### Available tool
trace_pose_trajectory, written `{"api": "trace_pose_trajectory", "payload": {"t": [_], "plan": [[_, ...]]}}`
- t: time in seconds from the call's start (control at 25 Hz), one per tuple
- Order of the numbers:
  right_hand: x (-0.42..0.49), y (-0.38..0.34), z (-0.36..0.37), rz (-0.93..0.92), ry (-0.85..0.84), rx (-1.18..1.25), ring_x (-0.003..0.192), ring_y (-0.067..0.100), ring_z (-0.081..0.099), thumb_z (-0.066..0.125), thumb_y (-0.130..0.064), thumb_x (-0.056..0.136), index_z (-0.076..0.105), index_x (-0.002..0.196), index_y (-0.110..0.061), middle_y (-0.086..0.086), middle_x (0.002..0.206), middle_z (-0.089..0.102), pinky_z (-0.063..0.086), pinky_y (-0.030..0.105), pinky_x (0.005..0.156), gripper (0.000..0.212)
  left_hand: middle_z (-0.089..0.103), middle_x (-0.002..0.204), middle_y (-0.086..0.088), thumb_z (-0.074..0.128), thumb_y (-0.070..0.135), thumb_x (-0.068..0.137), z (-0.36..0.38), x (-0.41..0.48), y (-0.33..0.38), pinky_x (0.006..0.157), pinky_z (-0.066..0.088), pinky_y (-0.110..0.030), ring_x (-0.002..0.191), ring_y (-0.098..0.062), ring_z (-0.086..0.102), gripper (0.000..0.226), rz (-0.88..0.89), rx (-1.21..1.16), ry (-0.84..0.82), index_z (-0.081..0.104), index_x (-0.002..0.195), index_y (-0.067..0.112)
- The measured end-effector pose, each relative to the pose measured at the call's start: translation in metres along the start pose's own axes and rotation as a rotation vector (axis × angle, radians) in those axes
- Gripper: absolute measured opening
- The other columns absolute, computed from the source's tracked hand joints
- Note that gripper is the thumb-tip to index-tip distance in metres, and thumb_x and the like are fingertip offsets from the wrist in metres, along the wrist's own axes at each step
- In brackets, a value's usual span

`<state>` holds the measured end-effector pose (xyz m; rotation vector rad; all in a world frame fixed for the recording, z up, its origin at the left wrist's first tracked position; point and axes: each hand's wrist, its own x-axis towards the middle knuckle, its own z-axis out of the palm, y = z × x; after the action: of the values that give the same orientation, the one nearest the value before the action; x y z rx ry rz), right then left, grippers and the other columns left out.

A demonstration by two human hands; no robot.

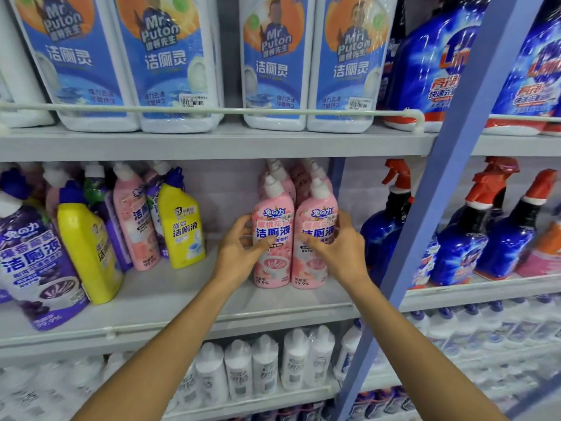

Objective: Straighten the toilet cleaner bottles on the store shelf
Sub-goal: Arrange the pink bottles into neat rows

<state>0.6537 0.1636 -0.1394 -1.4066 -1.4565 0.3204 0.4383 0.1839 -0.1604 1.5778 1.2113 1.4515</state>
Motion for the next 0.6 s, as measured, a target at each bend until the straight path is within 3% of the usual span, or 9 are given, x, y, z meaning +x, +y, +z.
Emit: {"api": "trace_pose_trajectory", "payload": {"t": [0.12, 0.24, 0.36, 0.44, 0.6], "plan": [[-0.004, 0.025, -0.006, 0.034, -0.019, 0.029, 0.098, 0.013, 0.069, 0.09, -0.035, 0.073, 0.058, 0.129, -0.019, -0.004, 0.113, 0.072, 0.051, 0.014, 0.074, 0.066, 0.07, 0.1, 0.016, 0.085, 0.018, 0.078, 0.021, -0.008, -0.002, 0.076, 0.056, -0.019, 0.085, 0.001, 0.068, 0.05, -0.011, 0.047, 0.052, 0.061, 0.121, 0.024], [-0.004, 0.039, -0.004, 0.057, -0.035, 0.056, 0.1, 0.011, 0.066, 0.088, -0.03, 0.077, 0.056, 0.134, -0.019, -0.003, 0.118, 0.07, 0.044, 0.006, 0.072, 0.066, 0.065, 0.087, 0.023, 0.088, 0.023, 0.075, 0.03, -0.017, -0.003, 0.062, 0.051, -0.01, 0.077, 0.006, 0.064, 0.046, -0.056, 0.146, 0.116, 0.064, 0.114, 0.023], [0.004, 0.043, 0.002, 0.022, -0.04, 0.061, 0.096, 0.01, 0.066, 0.088, -0.027, 0.077, 0.058, 0.134, -0.015, -0.002, 0.116, 0.072, 0.054, 0.014, 0.077, 0.065, 0.064, 0.083, 0.022, 0.088, 0.021, 0.075, 0.032, -0.013, -0.006, 0.056, 0.046, -0.003, 0.073, 0.007, 0.062, 0.045, -0.07, 0.181, 0.139, 0.065, 0.113, 0.02], [0.01, 0.046, 0.004, -0.015, -0.052, 0.063, 0.099, 0.013, 0.068, 0.087, -0.028, 0.078, 0.057, 0.136, -0.015, -0.001, 0.118, 0.072, 0.058, 0.025, 0.085, 0.066, 0.067, 0.089, 0.015, 0.087, 0.022, 0.075, 0.03, -0.006, -0.01, 0.059, 0.048, -0.008, 0.076, 0.004, 0.063, 0.048, -0.081, 0.204, 0.15, 0.064, 0.117, 0.019], [0.015, 0.054, 0.004, -0.088, -0.091, 0.082, 0.104, 0.009, 0.068, 0.084, -0.028, 0.081, 0.055, 0.139, -0.013, -0.003, 0.121, 0.07, 0.057, 0.018, 0.087, 0.066, 0.07, 0.1, 0.007, 0.087, 0.025, 0.075, 0.027, 0.002, -0.021, 0.07, 0.057, -0.024, 0.082, -0.007, 0.067, 0.051, -0.088, 0.217, 0.13, 0.063, 0.12, 0.02]]}}
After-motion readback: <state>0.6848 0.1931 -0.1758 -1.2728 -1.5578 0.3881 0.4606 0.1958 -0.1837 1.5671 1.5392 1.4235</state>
